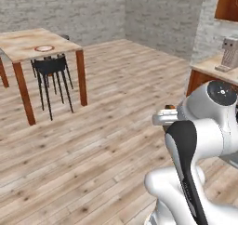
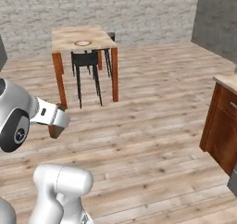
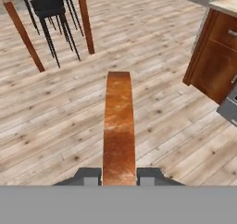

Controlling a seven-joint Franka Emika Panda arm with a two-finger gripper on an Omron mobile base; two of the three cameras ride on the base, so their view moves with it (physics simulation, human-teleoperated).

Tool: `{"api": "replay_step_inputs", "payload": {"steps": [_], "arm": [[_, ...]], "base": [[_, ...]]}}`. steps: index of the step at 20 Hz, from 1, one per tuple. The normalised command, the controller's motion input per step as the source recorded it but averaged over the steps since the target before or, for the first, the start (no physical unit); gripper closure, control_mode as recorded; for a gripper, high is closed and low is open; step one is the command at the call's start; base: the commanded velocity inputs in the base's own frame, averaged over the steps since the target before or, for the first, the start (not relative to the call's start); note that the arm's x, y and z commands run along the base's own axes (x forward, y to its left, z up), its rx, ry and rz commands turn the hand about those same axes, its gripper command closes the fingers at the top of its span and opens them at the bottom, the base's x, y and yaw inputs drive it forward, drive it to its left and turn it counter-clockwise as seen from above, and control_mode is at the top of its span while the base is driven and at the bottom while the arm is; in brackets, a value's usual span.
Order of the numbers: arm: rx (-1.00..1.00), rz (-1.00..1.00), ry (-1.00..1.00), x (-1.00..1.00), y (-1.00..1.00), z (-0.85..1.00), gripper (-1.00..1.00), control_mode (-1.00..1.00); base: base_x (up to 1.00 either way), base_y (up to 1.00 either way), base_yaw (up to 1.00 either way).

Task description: Start the toaster. Once the lever pops up, take the bread to the plate on the dining counter.

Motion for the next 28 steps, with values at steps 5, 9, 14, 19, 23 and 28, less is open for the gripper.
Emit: {"api": "replay_step_inputs", "payload": {"steps": [5, 9, 14, 19, 23, 28], "arm": [[0.00, 0.00, 0.00, 0.00, 0.00, 0.00, 1.00, 1.00], [0.00, 0.00, 0.00, 0.00, 0.00, 0.00, 1.00, 1.00], [0.00, 0.00, 0.00, 0.00, 0.00, 0.00, 1.00, 1.00], [0.00, 0.00, 0.00, 0.00, 0.00, 0.00, 1.00, 1.00], [0.00, 0.00, 0.00, 0.00, 0.00, 0.00, 1.00, 1.00], [0.00, 0.00, 0.00, 0.00, 0.00, 0.00, 1.00, 1.00]], "base": [[0.39, -0.11, 0.55], [0.89, -0.16, 0.45], [1.00, -0.31, 0.44], [1.00, -0.55, 0.32], [0.99, -0.62, 0.17], [1.00, -0.59, 0.08]]}}
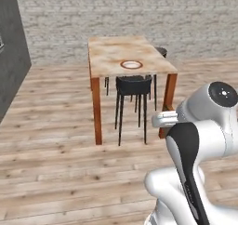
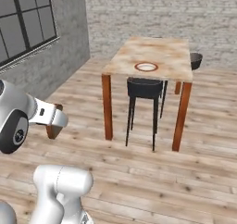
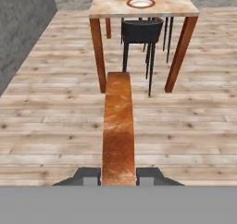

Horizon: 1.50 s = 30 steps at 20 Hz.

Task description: Start the toaster. Once the lever pops up, take the bread to the plate on the dining counter.

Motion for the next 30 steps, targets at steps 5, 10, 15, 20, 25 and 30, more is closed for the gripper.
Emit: {"api": "replay_step_inputs", "payload": {"steps": [5, 10, 15, 20, 25, 30], "arm": [[0.00, 0.00, 0.00, 0.00, 0.00, 0.00, 1.00, 1.00], [0.00, 0.00, 0.00, 0.00, 0.00, 0.00, 1.00, 1.00], [0.00, 0.00, 0.00, 0.00, 0.00, 0.00, 1.00, 1.00], [0.00, 0.00, 0.00, 0.00, 0.00, 0.00, 1.00, 1.00], [0.00, 0.00, 0.00, 0.00, 0.00, 0.00, 1.00, 1.00], [0.00, 0.00, 0.00, 0.00, 0.00, 0.00, 1.00, 1.00]], "base": [[0.86, -0.42, 0.00], [0.87, -0.18, -0.08], [0.84, -0.07, -0.17], [0.76, -0.11, -0.21], [0.76, -0.20, -0.06], [0.51, -0.24, 0.00]]}}
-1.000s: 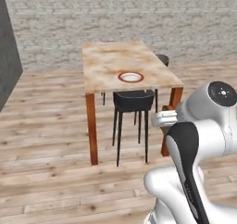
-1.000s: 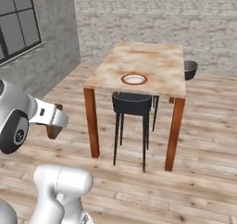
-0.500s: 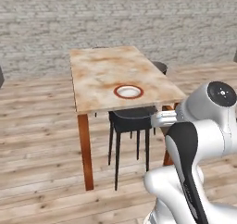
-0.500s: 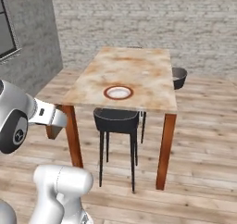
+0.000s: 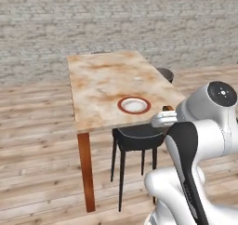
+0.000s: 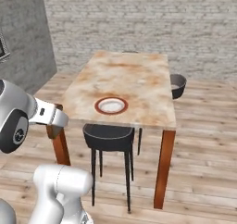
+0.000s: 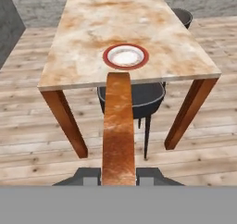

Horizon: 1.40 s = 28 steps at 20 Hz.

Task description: Start the toaster. Once the lever pops up, take the bread to the plate on the dining counter.

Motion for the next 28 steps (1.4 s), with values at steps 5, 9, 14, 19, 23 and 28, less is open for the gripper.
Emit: {"api": "replay_step_inputs", "payload": {"steps": [5, 9, 14, 19, 23, 28], "arm": [[0.00, 0.00, 0.00, 0.00, 0.00, 0.00, 1.00, 1.00], [0.00, 0.00, 0.00, 0.00, 0.00, 0.00, 1.00, 1.00], [0.00, 0.00, 0.00, 0.00, 0.00, 0.00, 1.00, 1.00], [0.00, 0.00, 0.00, 0.00, 0.00, 0.00, 1.00, 1.00], [0.00, 0.00, 0.00, 0.00, 0.00, 0.00, 1.00, 1.00], [0.00, 0.00, 0.00, 0.00, 0.00, 0.00, 1.00, 1.00]], "base": [[0.42, -0.25, 0.00], [0.43, -0.29, 0.00], [0.54, -0.34, 0.00], [0.49, -0.26, 0.00], [0.45, -0.13, 0.00], [0.33, -0.06, 0.00]]}}
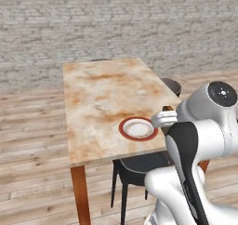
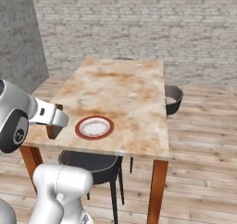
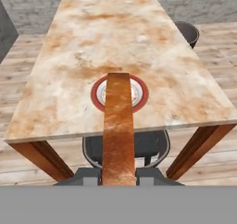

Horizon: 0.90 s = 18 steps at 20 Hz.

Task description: Start the toaster. Once the lever pops up, take the bread to the plate on the dining counter.

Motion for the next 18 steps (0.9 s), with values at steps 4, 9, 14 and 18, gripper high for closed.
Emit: {"api": "replay_step_inputs", "payload": {"steps": [4, 9, 14, 18], "arm": [[0.00, 0.00, 0.00, 0.00, 0.00, 0.00, 1.00, 1.00], [0.04, 0.00, 0.00, 0.29, -0.09, 0.00, 1.00, -1.00], [0.14, 0.04, 0.00, 0.64, -0.30, 0.00, 1.00, -1.00], [0.10, 0.06, 0.06, 0.53, -0.29, -0.05, 1.00, -1.00]], "base": [[0.25, -0.01, 0.00], [0.05, -0.01, 0.00], [0.00, 0.00, 0.00], [0.00, 0.00, 0.00]]}}
